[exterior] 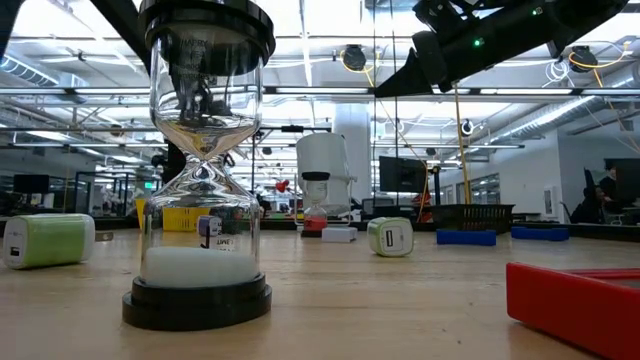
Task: Pick & Place Office items
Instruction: Put the pink charger adapter in the yellow bin, then put the blue timer into the black bin
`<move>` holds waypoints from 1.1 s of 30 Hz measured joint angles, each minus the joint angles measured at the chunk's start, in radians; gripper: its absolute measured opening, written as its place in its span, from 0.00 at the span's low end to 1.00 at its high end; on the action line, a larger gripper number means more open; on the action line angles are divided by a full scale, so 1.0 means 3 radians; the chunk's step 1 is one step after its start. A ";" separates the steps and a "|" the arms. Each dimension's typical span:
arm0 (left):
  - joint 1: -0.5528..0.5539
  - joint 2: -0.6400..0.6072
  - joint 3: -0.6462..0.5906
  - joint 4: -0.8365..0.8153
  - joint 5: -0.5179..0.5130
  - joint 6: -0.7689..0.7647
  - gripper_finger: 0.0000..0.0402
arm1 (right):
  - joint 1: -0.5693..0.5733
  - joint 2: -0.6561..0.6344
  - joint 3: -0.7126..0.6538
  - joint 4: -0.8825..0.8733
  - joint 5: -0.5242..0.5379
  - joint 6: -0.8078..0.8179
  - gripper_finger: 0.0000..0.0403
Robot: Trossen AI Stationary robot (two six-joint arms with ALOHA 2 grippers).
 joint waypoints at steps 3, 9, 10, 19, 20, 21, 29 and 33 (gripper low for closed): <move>0.0000 0.0066 0.0000 0.0010 -0.0093 -0.0017 0.38 | 0.0000 0.0000 0.0000 0.0001 0.0000 0.0001 0.01; -0.0035 0.0076 0.0000 0.0026 -0.0099 0.0053 0.39 | -0.0001 0.0000 0.0000 0.0001 0.0000 0.0000 0.01; -0.0036 0.0076 0.0000 0.0025 -0.0099 0.0059 0.39 | 0.0000 0.0000 0.0000 0.0001 0.0000 0.0000 0.01; -0.0048 0.0076 0.0000 0.0005 -0.0110 0.0152 0.56 | 0.0000 0.0000 0.0000 0.0000 0.0001 0.0001 0.01; -0.0057 0.0076 0.0000 -0.0007 -0.0111 0.0165 0.58 | 0.0000 0.0000 0.0000 0.0000 0.0001 0.0001 0.01; -0.0069 0.0076 0.0000 -0.0021 -0.0115 0.0168 0.60 | 0.0000 0.0000 0.0000 0.0001 0.0000 0.0001 0.01; -0.0329 -0.0287 -0.0001 -0.0244 -0.0199 0.0161 0.50 | -0.0001 0.0000 0.0000 0.0001 0.0003 -0.0045 0.01; -0.0587 -0.0675 -0.0170 0.0053 -0.0007 0.0137 0.34 | -0.0001 0.0000 0.0000 0.0000 0.0003 -0.0048 0.01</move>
